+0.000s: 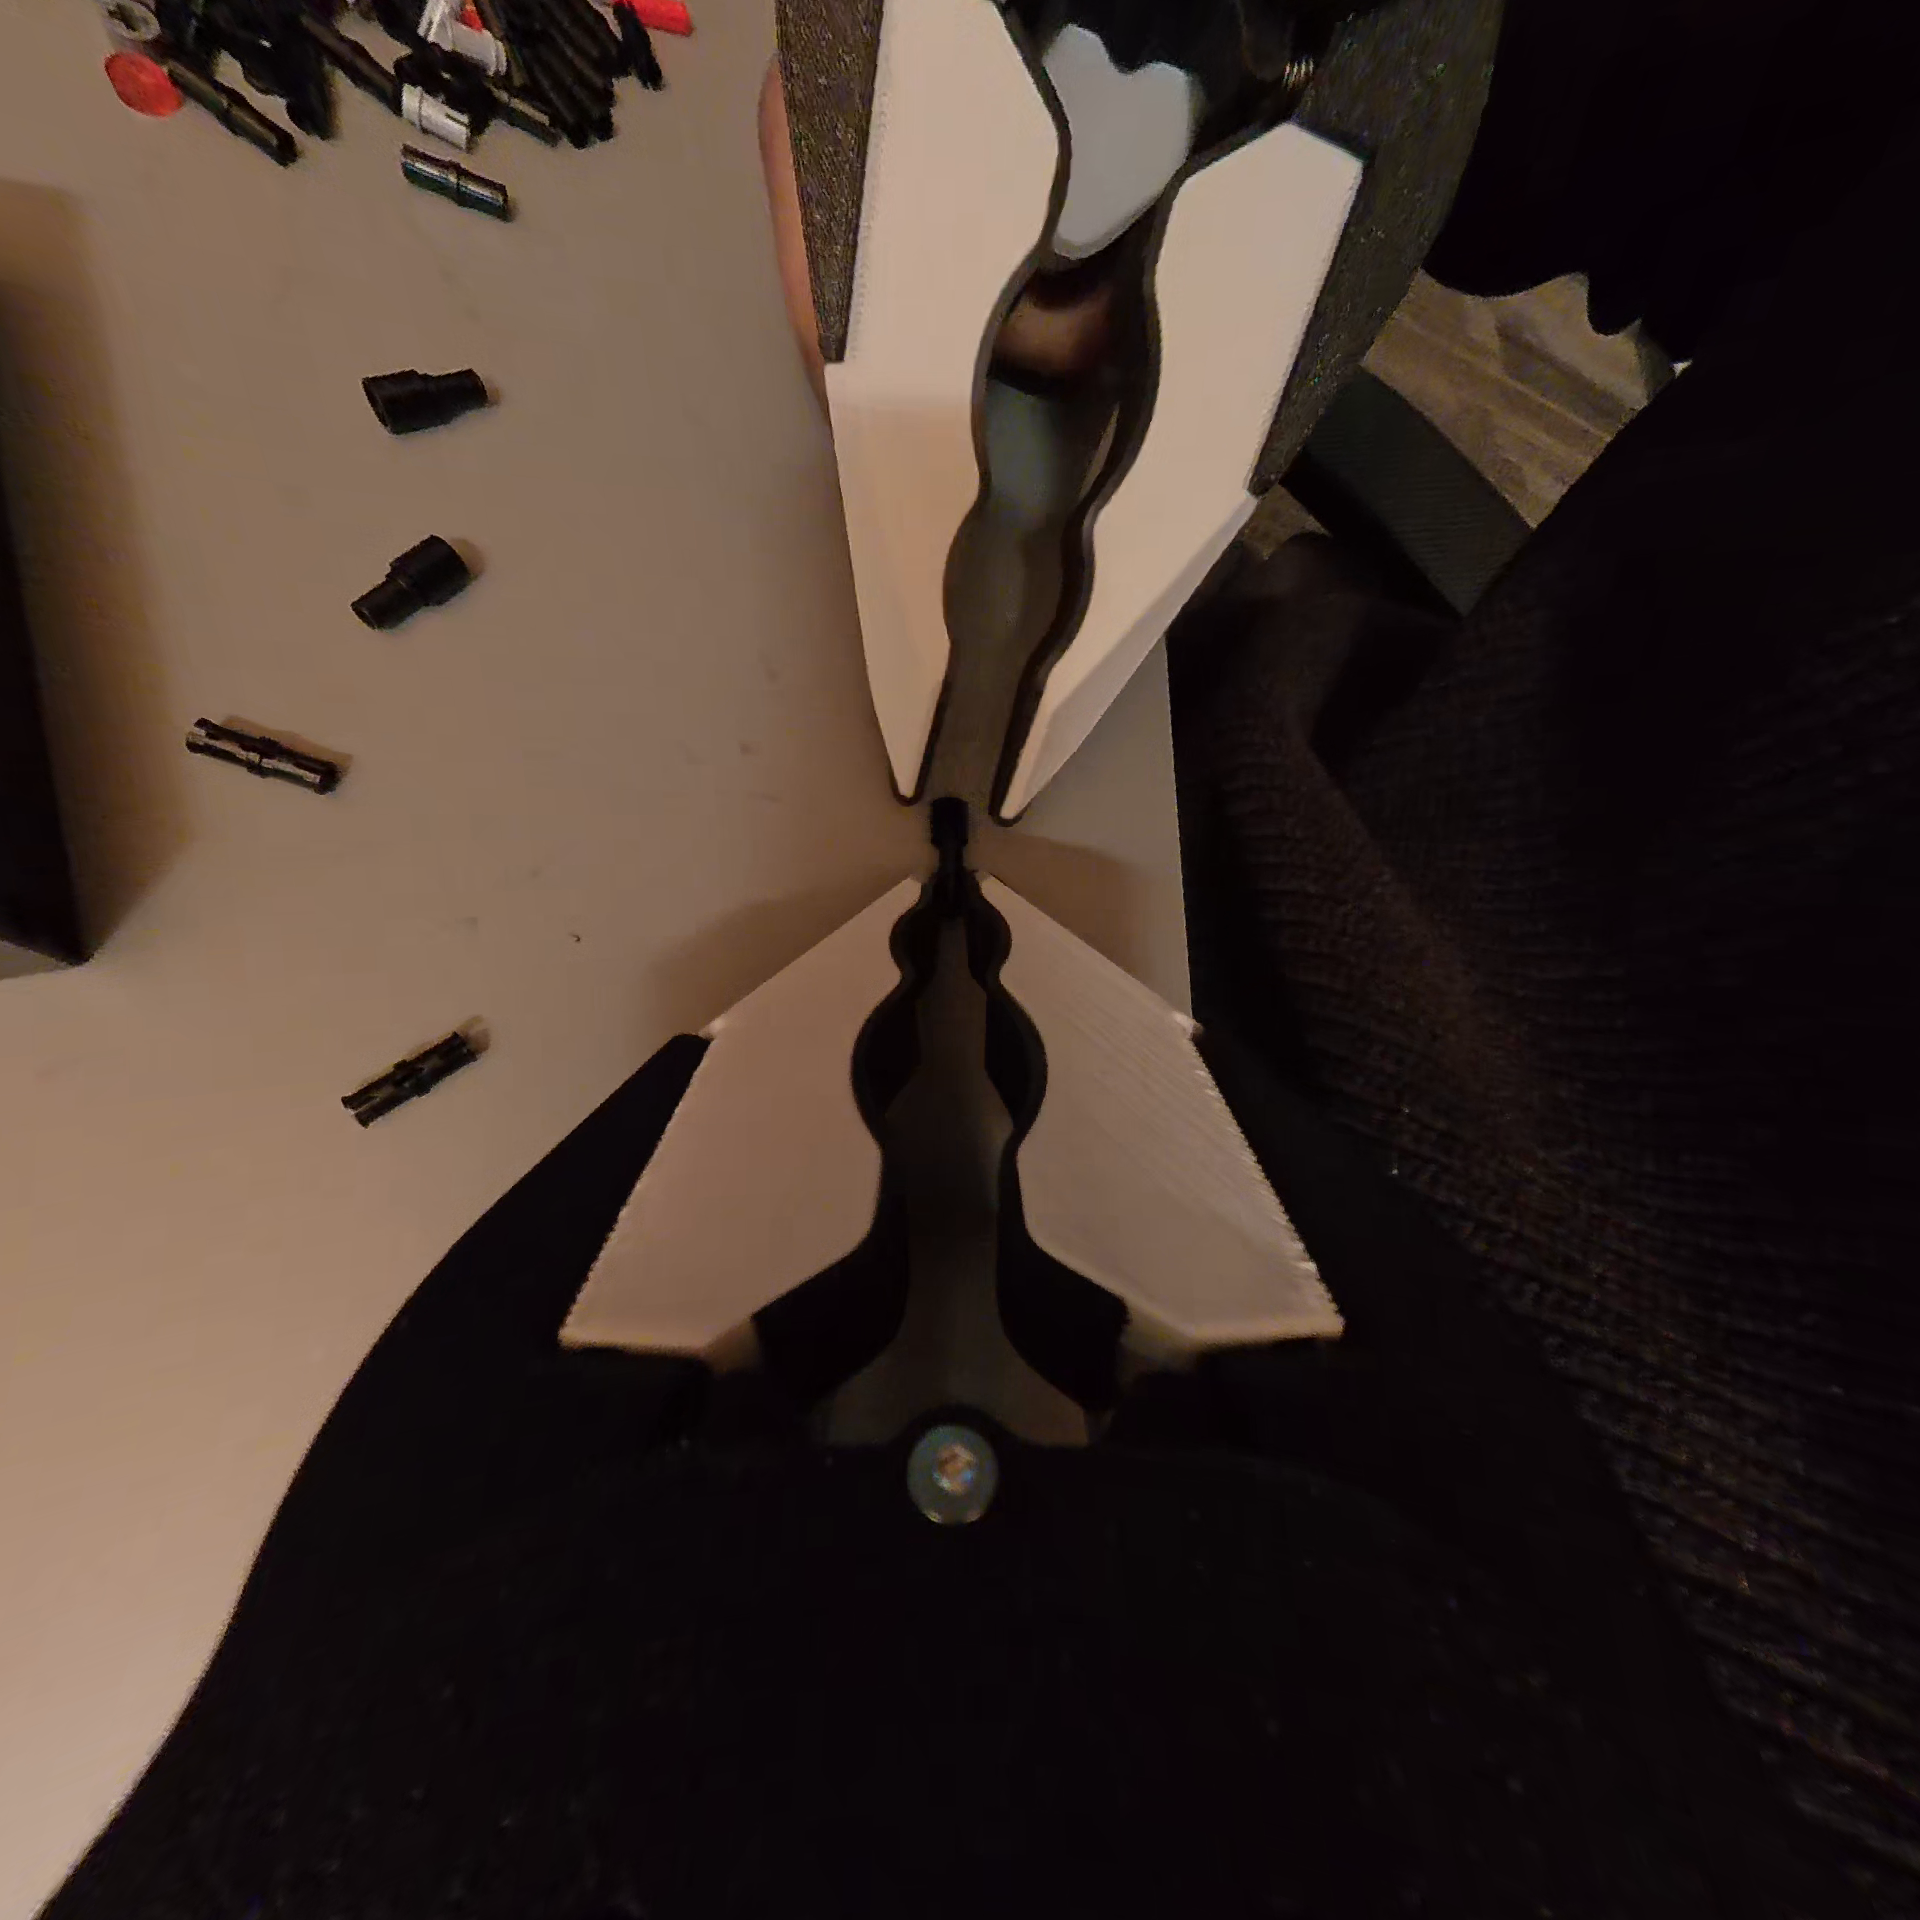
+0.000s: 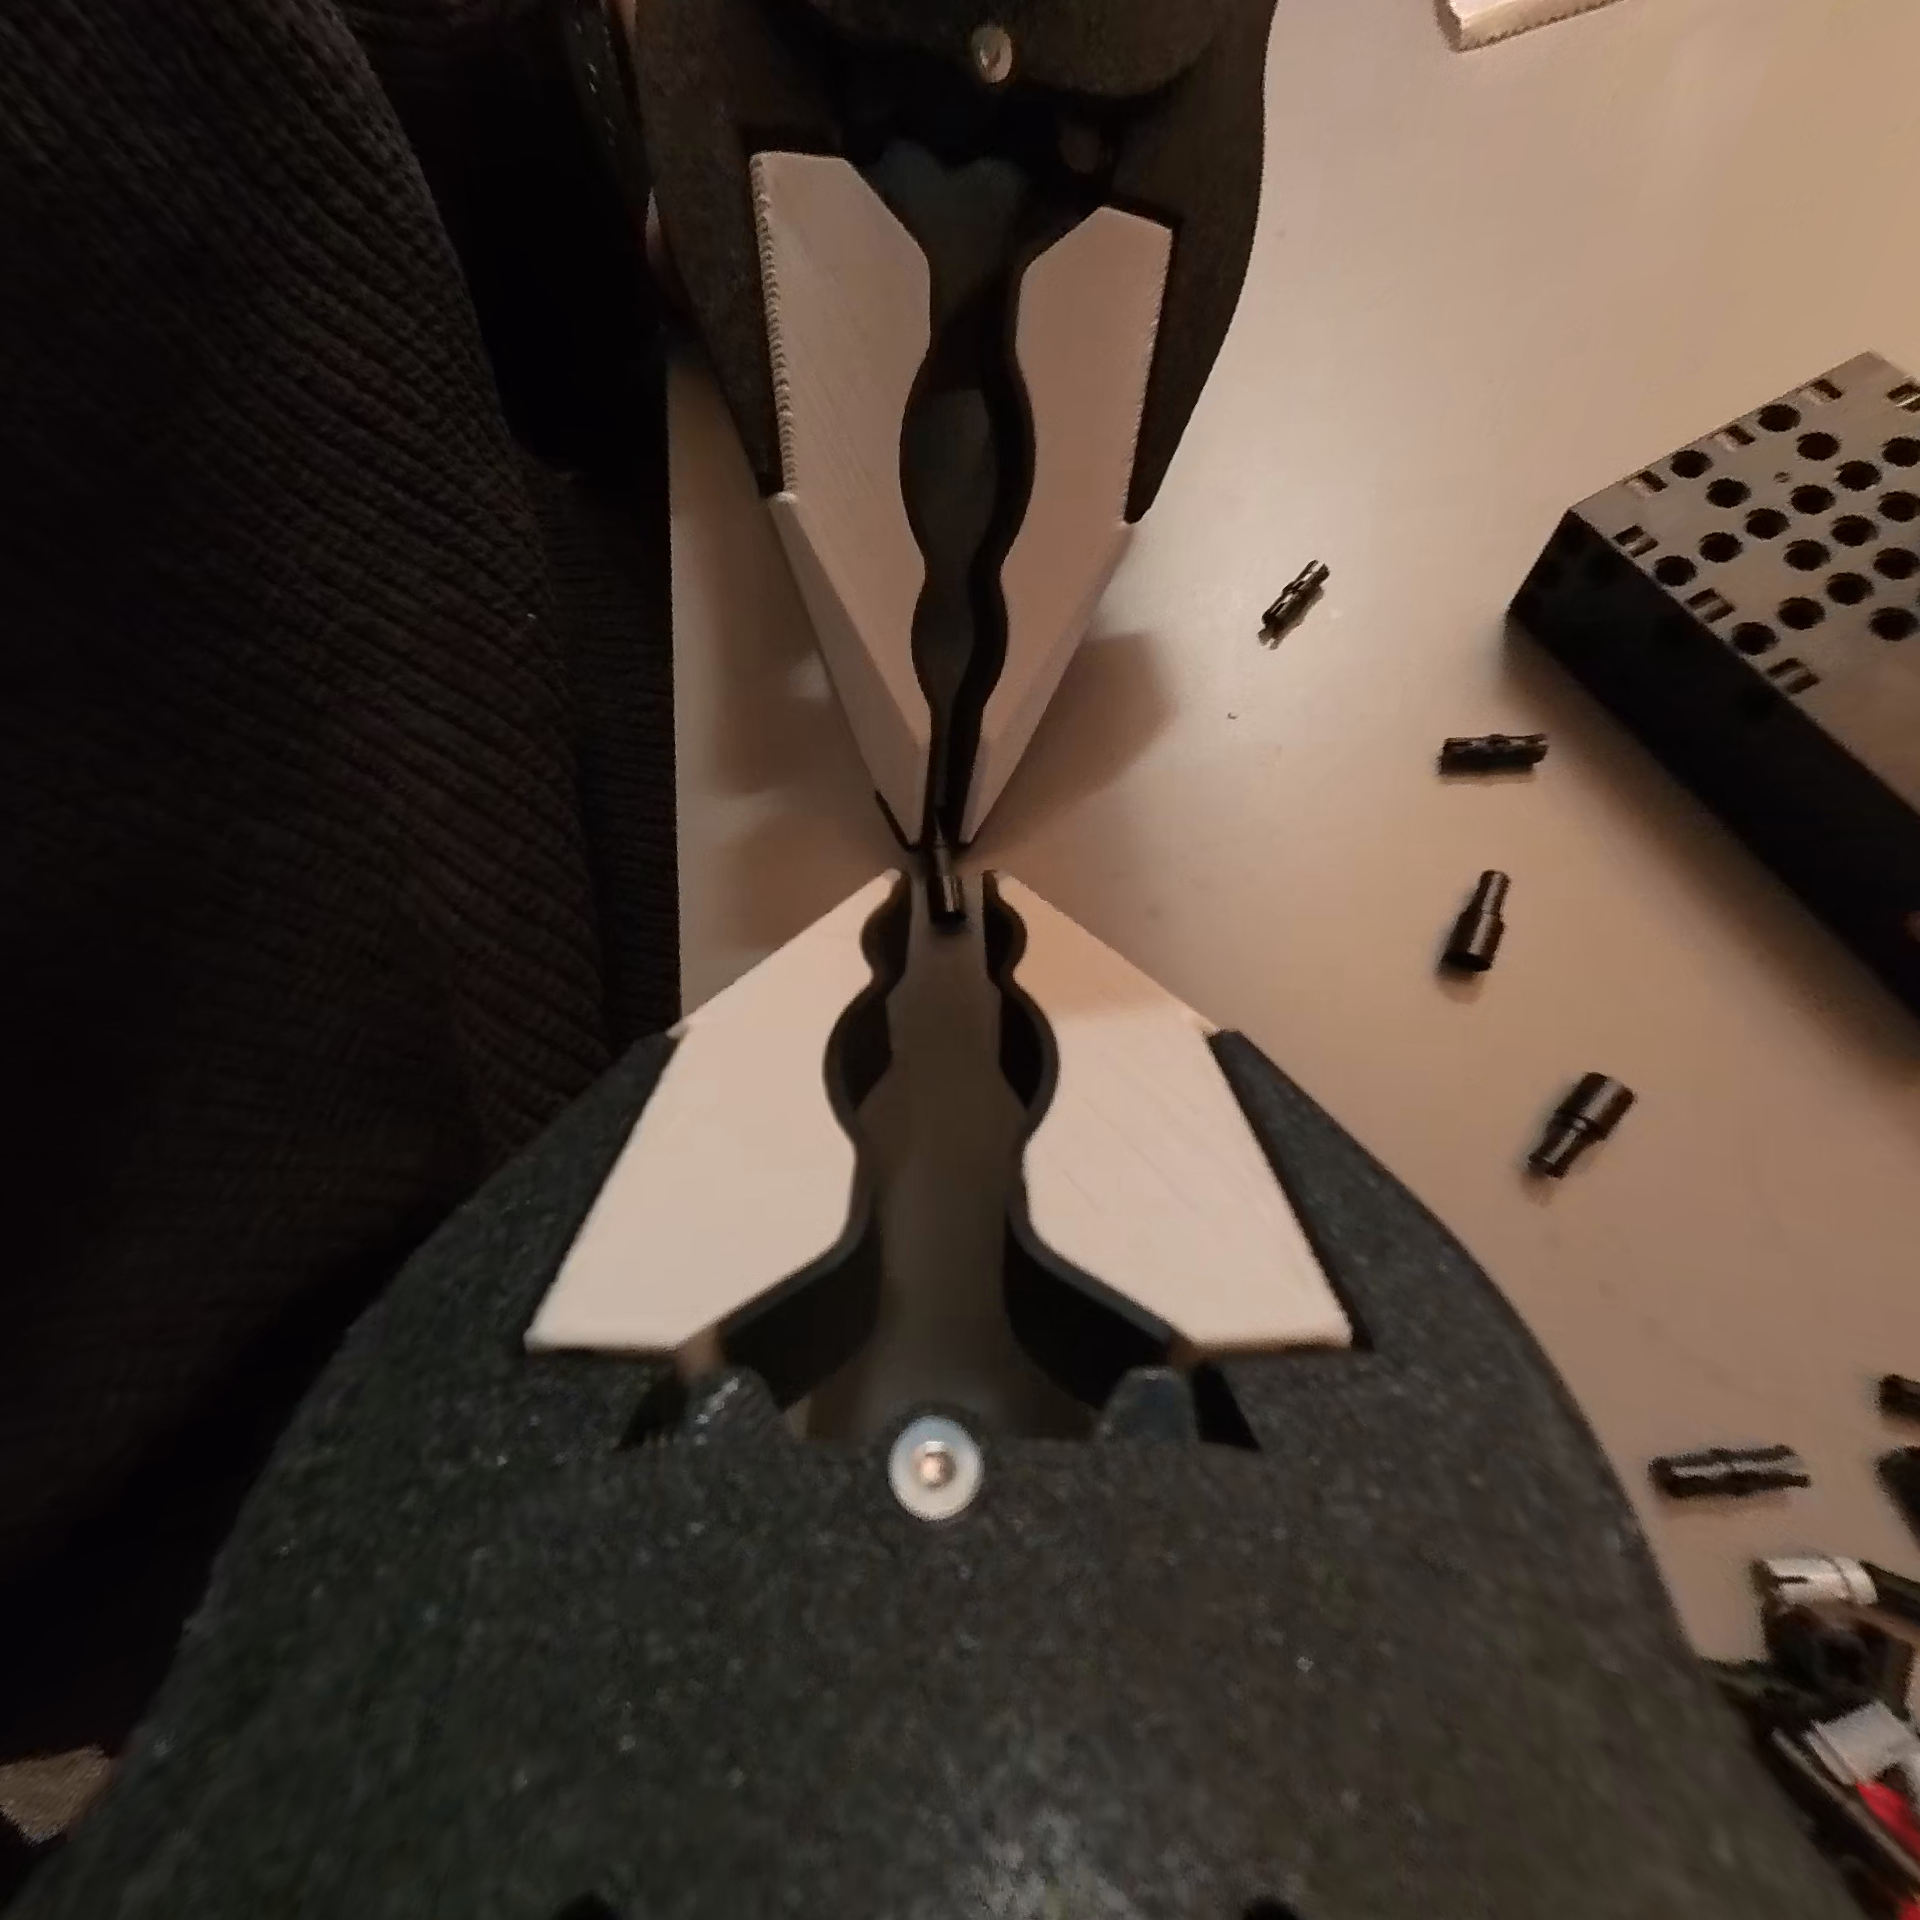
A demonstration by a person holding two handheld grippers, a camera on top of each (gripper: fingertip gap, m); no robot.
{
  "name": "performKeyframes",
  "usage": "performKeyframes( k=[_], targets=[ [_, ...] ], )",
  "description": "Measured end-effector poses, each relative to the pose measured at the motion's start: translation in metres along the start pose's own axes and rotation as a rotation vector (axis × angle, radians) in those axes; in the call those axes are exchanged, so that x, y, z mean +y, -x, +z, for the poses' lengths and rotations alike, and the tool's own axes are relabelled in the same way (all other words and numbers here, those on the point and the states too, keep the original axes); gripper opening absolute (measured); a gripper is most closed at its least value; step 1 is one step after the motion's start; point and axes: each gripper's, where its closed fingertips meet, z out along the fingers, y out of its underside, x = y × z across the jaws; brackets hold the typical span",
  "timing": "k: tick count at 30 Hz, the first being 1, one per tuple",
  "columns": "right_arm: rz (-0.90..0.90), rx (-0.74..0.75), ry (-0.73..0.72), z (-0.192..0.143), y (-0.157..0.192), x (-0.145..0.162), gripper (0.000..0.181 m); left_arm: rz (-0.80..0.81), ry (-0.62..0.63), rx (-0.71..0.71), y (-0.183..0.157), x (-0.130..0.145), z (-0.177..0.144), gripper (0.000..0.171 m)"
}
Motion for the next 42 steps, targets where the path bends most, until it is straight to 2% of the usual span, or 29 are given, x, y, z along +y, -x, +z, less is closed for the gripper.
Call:
performKeyframes(
  k=[8, 10, 16, 27, 42],
  targets=[
    [-0.032, -0.002, 0.048, 0.004, 0.004, 0.007, 0.015, -0.008, 0.0, 0.007, 0.0, 0.0, 0.0, 0.003],
    [-0.036, 0.004, 0.051, 0.004, 0.004, 0.007, 0.008, -0.009, 0.001, 0.008, 0.0, 0.0, 0.0, 0.003],
    [-0.062, 0.028, 0.047, 0.003, 0.002, 0.007, 0.007, -0.013, 0.0, 0.011, 0.0, 0.0, 0.0, 0.003],
    [0.014, -0.086, -0.025, -0.005, 0.008, -0.002, 0.006, -0.003, -0.036, 0.052, -0.006, -0.004, -0.004, 0.003],
    [-0.012, -0.156, -0.121, -0.017, 0.018, -0.012, 0.007, 0.041, -0.104, 0.117, -0.018, -0.011, -0.013, 0.003]
  ],
)
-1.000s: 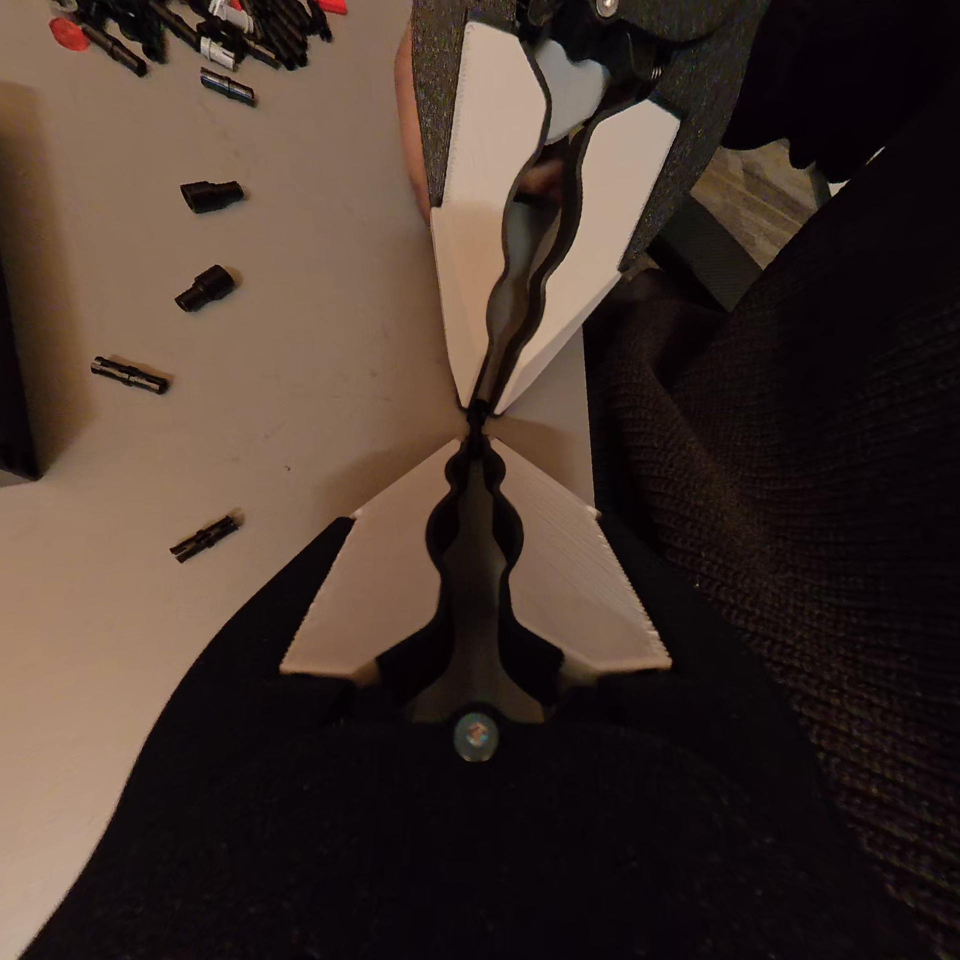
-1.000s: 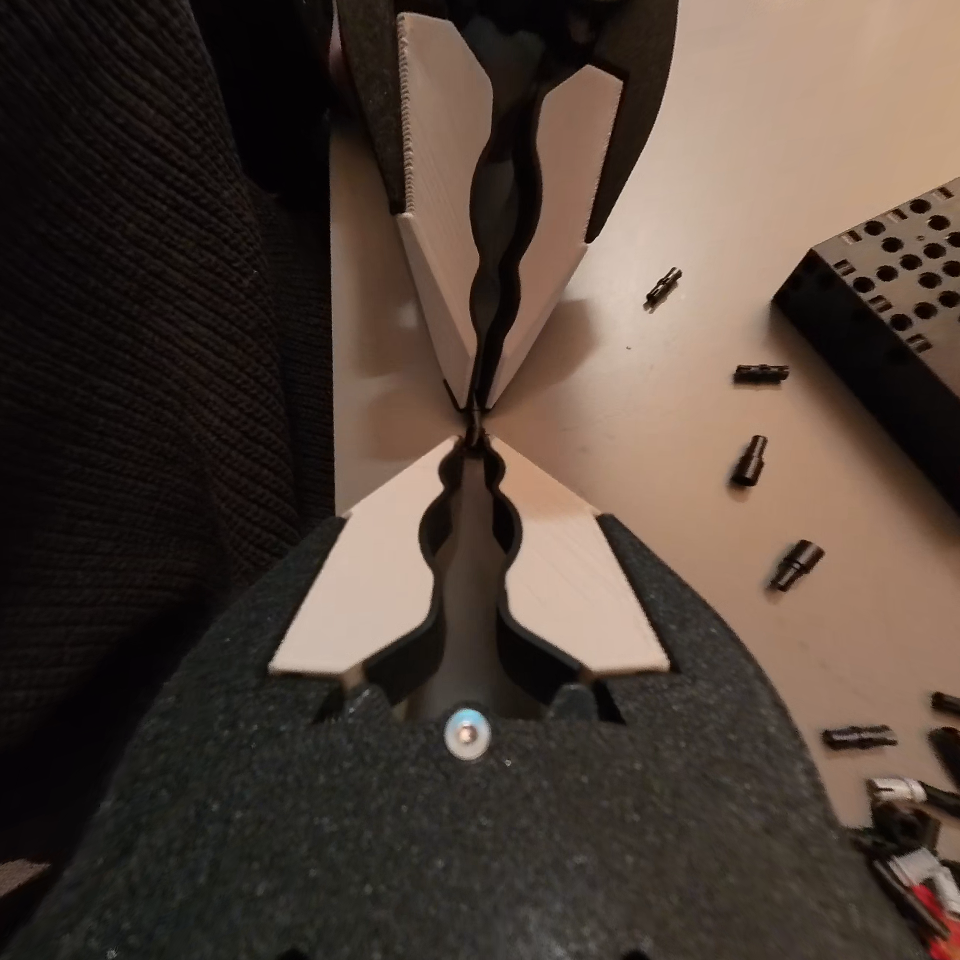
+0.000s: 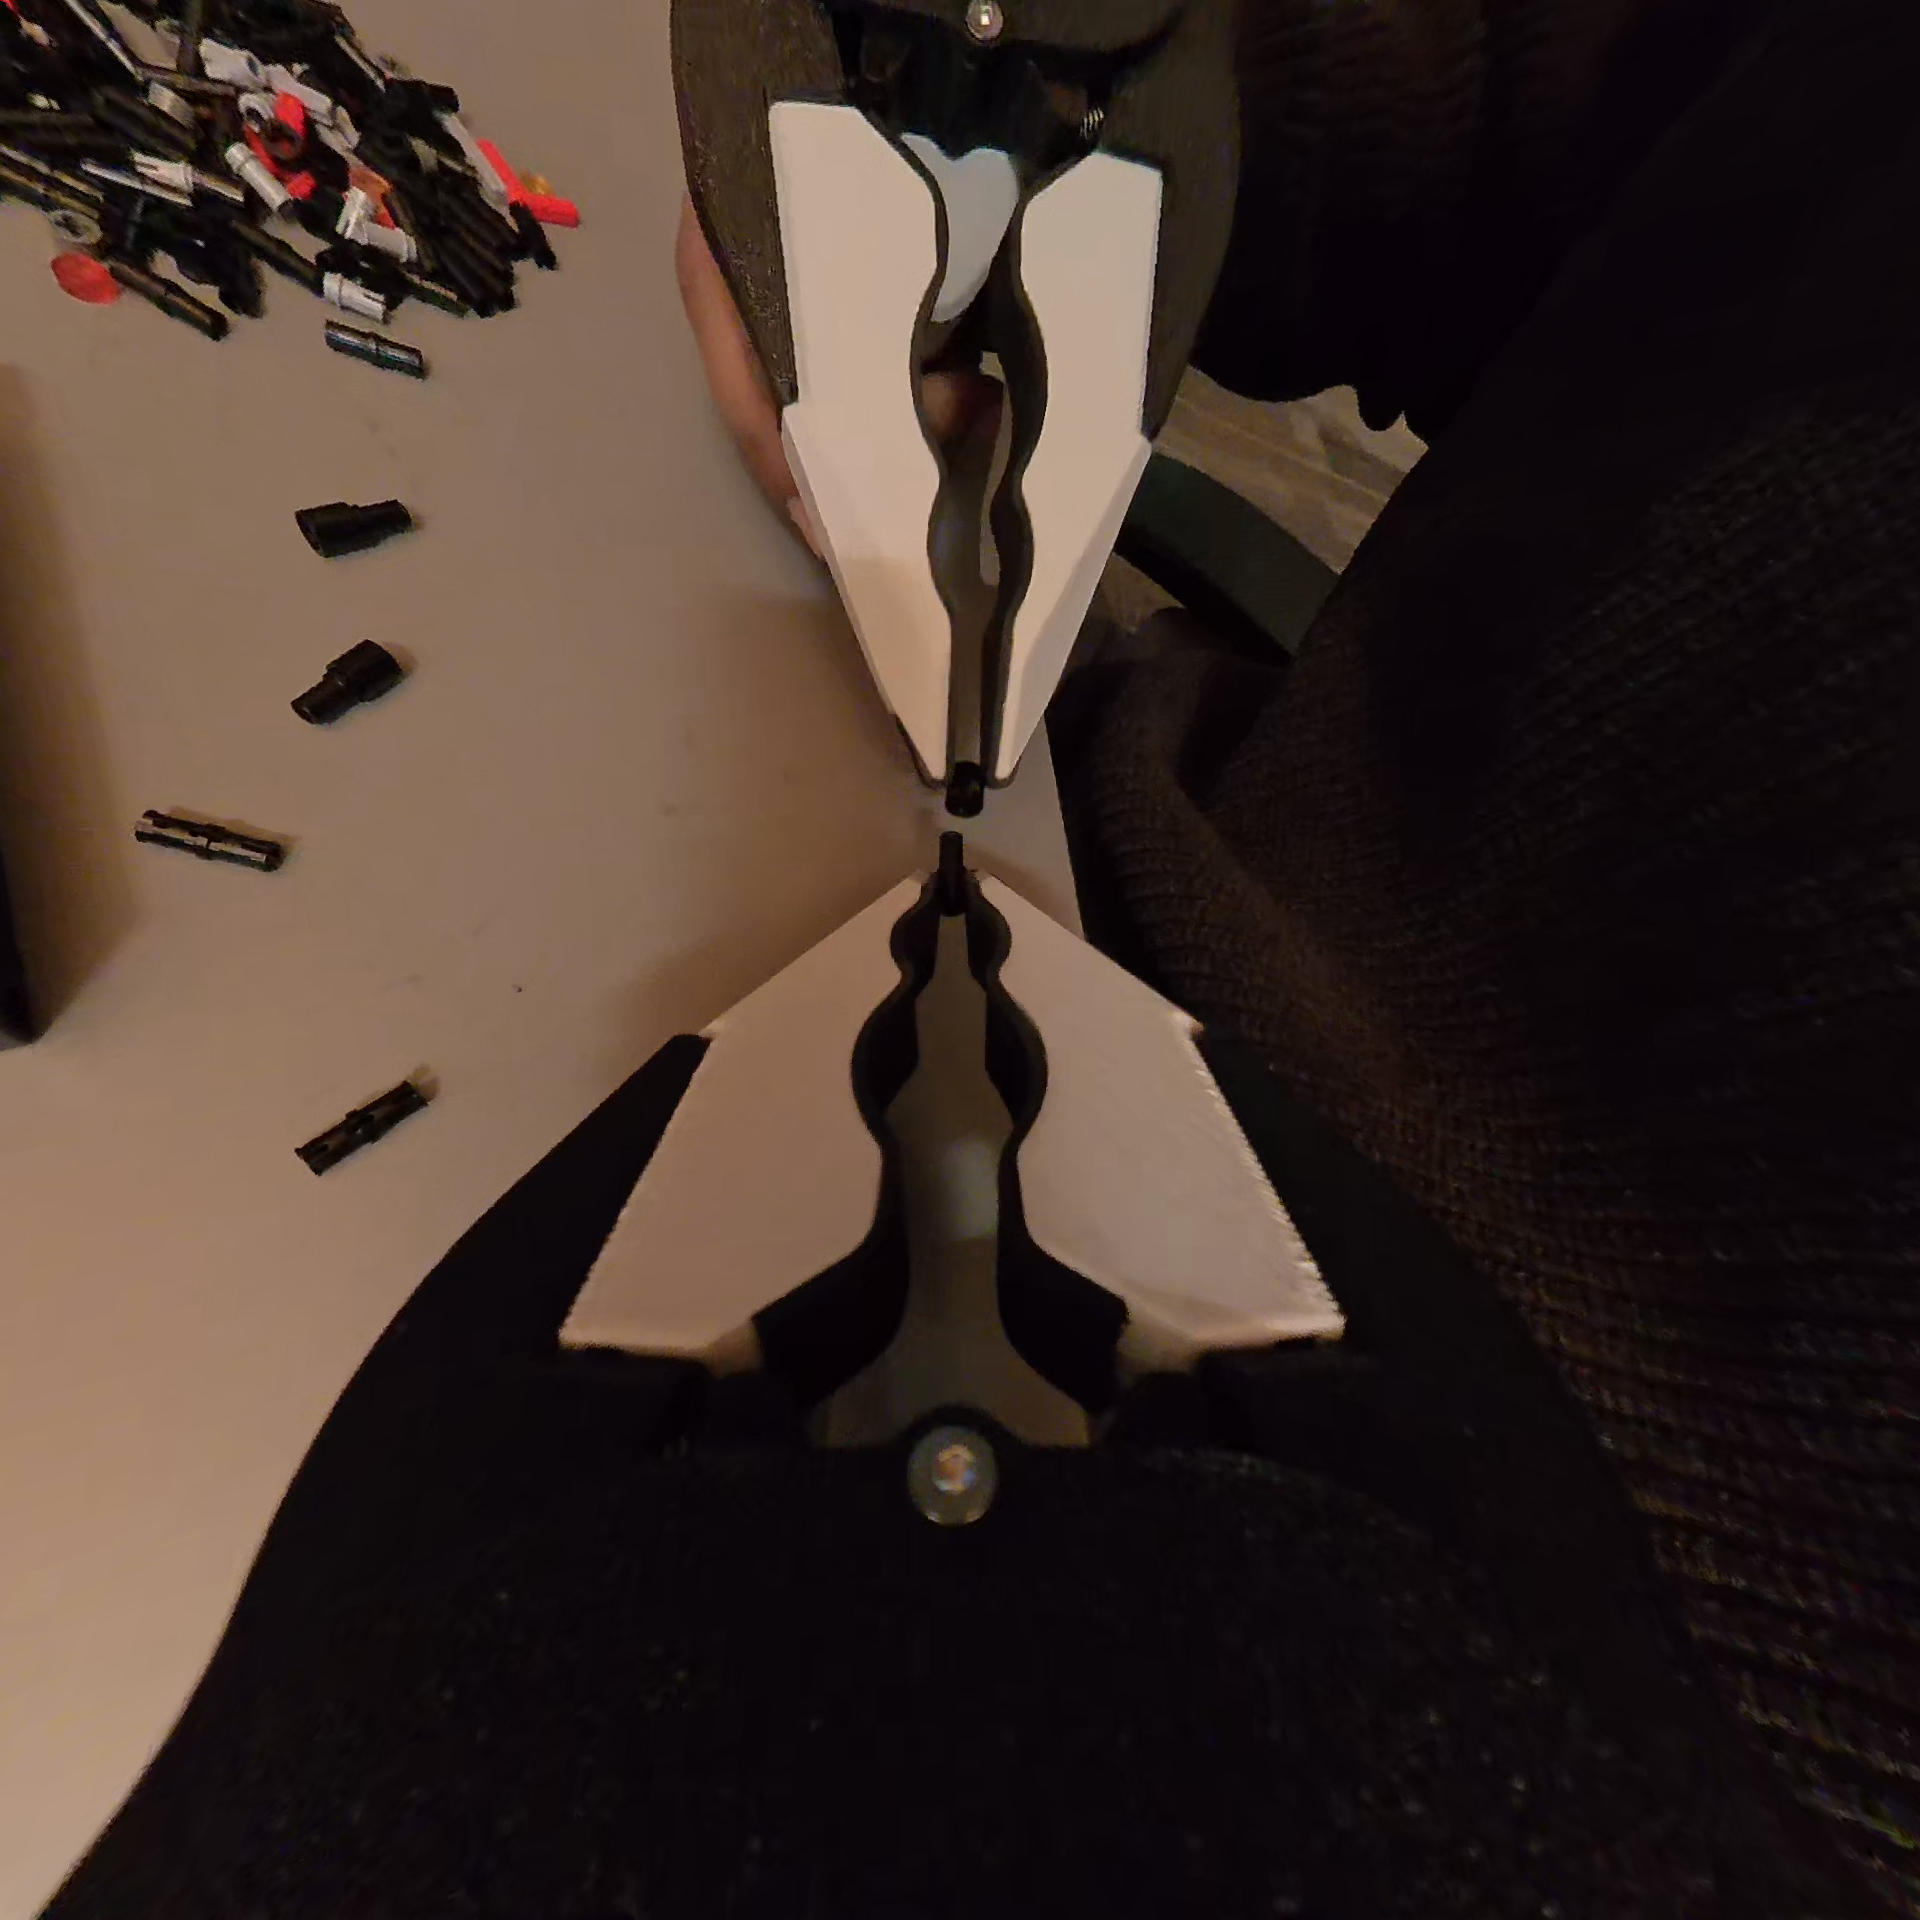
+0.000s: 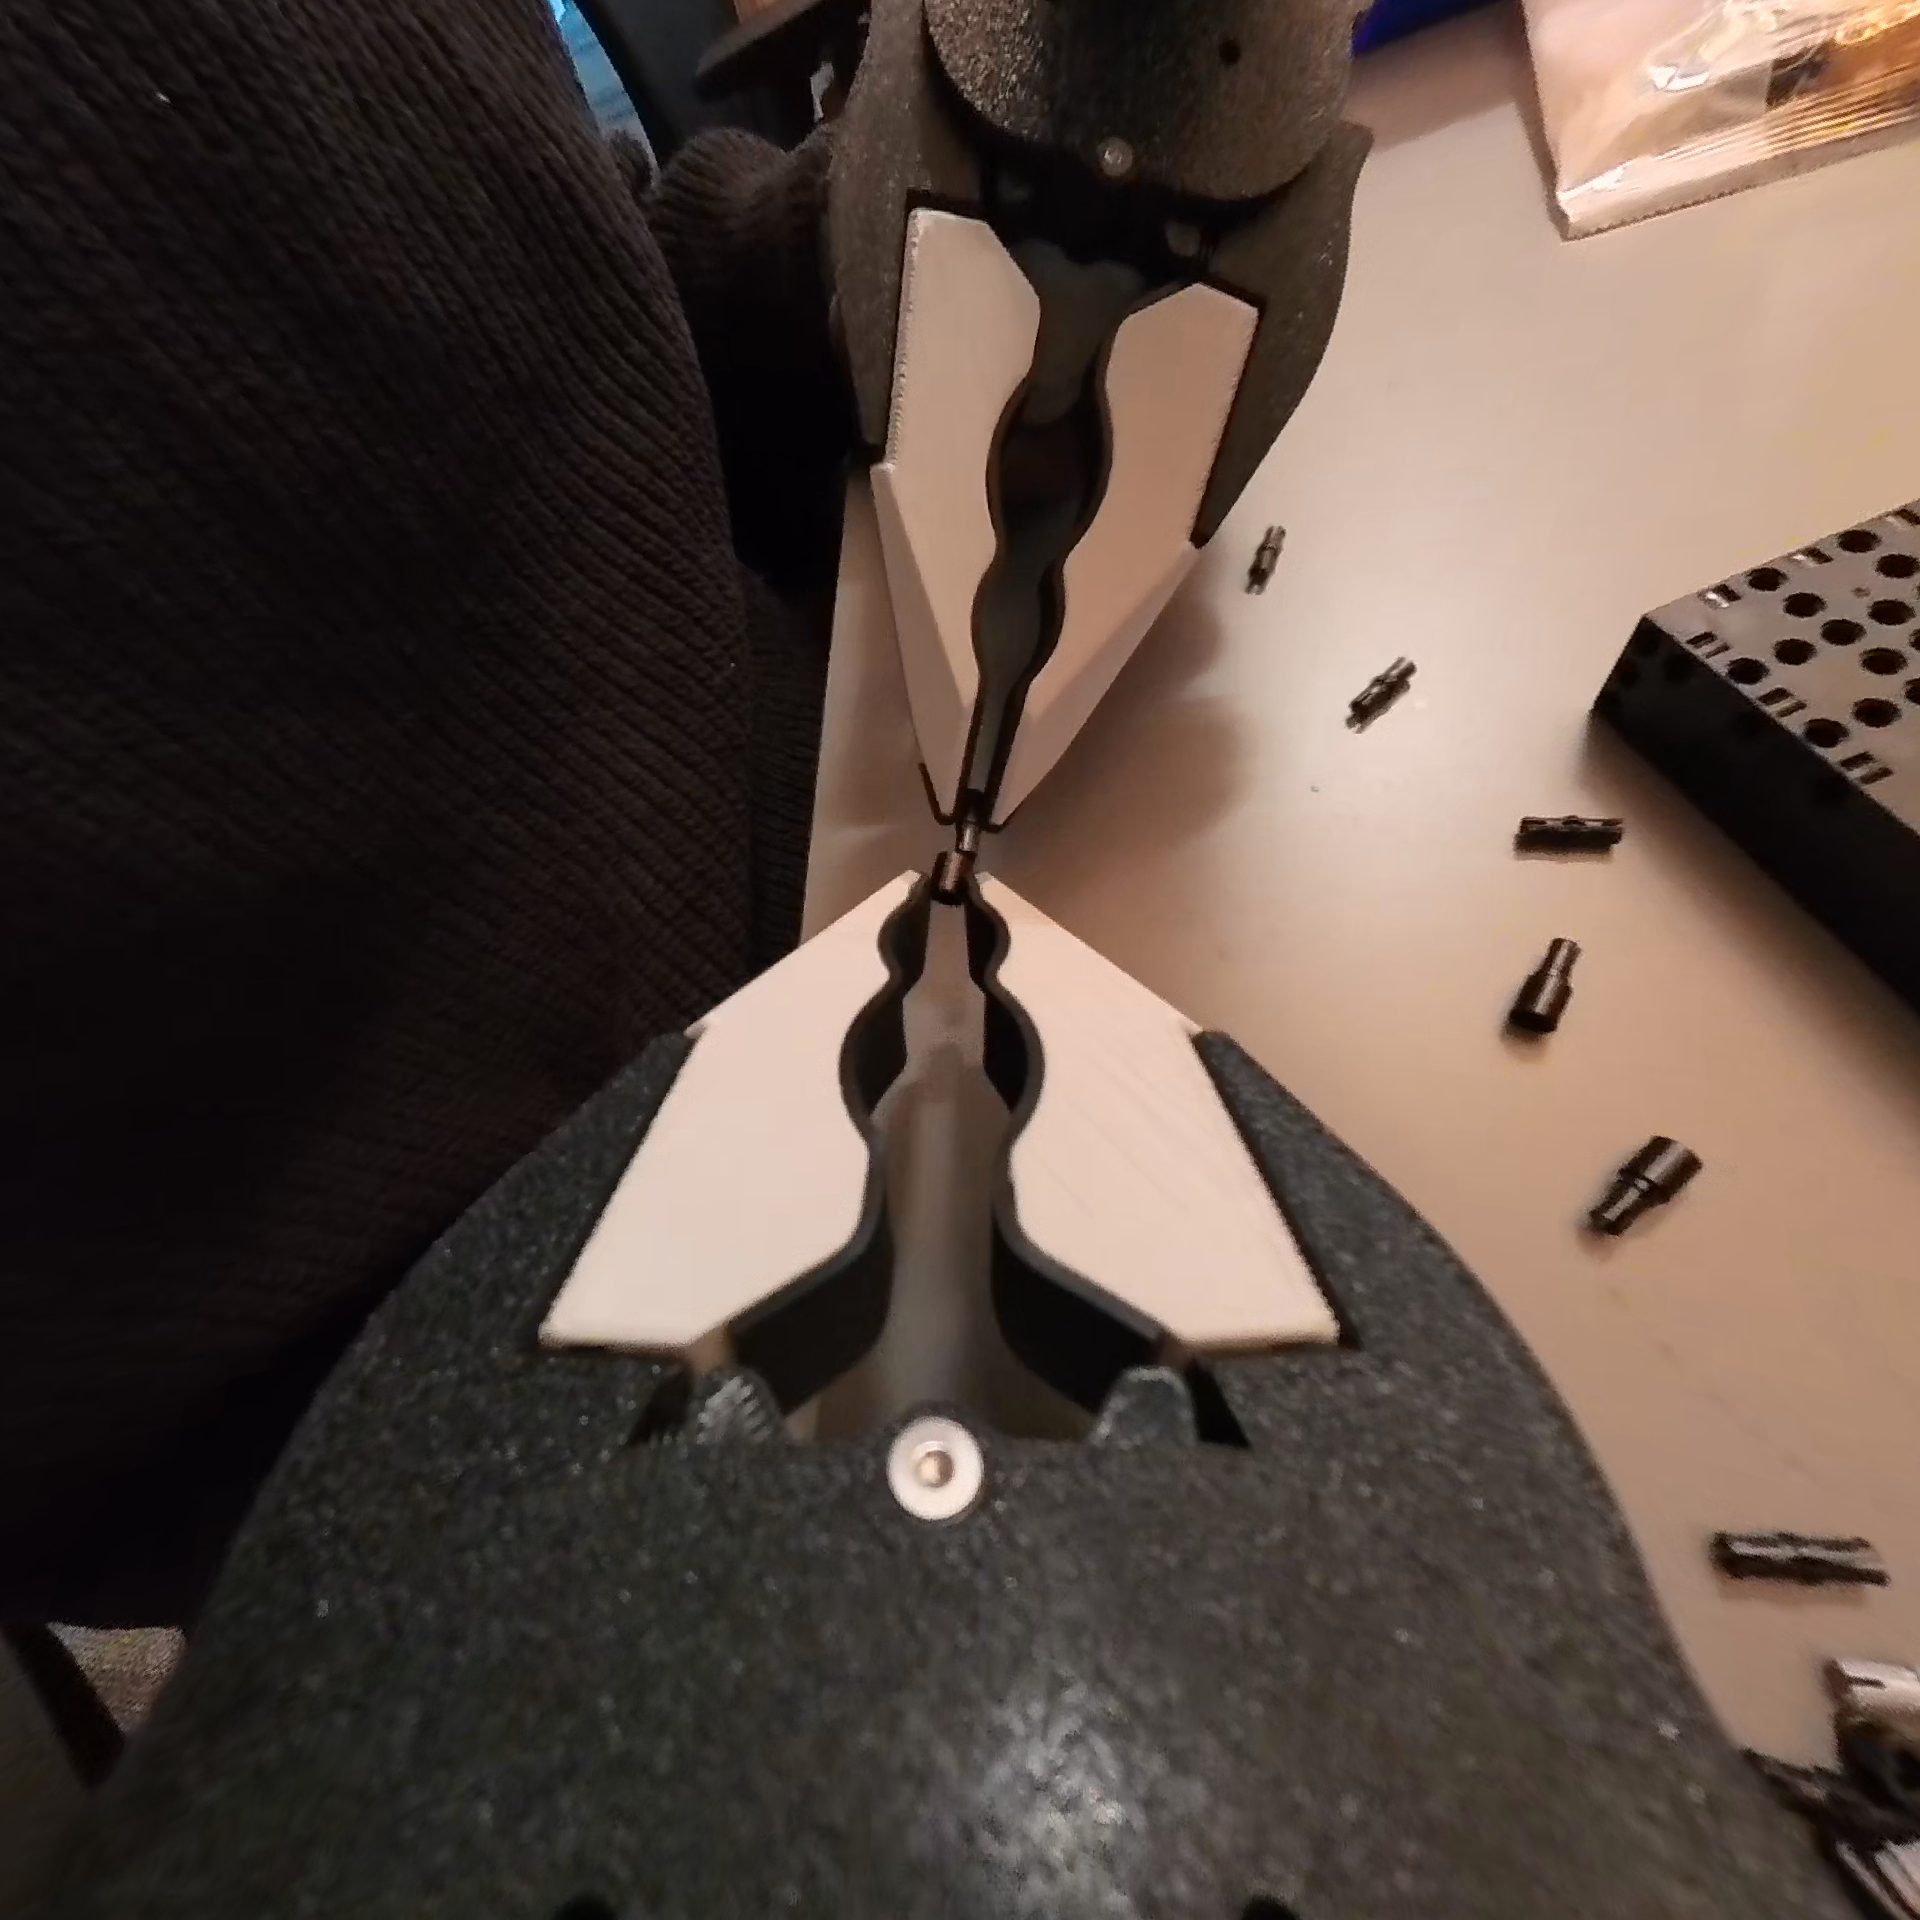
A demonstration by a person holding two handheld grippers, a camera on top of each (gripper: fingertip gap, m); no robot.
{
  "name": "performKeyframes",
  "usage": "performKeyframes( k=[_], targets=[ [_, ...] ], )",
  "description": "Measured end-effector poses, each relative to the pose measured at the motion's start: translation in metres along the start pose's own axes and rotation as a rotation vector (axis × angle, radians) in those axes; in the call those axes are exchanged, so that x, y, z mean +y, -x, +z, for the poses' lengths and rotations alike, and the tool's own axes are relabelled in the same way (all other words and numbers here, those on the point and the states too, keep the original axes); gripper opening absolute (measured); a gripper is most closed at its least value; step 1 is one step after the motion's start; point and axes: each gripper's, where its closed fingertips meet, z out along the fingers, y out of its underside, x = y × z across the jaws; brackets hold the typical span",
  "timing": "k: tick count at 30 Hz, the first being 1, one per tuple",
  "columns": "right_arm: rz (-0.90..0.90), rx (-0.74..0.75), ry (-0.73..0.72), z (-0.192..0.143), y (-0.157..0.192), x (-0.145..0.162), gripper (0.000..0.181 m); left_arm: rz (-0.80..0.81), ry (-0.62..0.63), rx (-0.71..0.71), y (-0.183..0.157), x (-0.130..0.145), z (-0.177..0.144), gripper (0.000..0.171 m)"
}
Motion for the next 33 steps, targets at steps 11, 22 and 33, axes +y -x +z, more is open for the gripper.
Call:
performKeyframes(
  k=[11, 22, 33],
  targets=[
    [-0.044, 0.001, -0.005, 0.003, 0.002, -0.003, 0.006, 0.017, -0.011, 0.008, -0.003, -0.002, -0.001, 0.003],
    [-0.043, -0.013, -0.011, 0.002, 0.003, -0.005, 0.006, 0.034, -0.022, 0.017, -0.005, -0.004, -0.002, 0.003],
    [-0.072, 0.263, 0.208, -0.001, -0.035, 0.025, 0.007, 0.005, -0.052, -0.009, 0.002, -0.008, -0.006, 0.003]
  ],
)
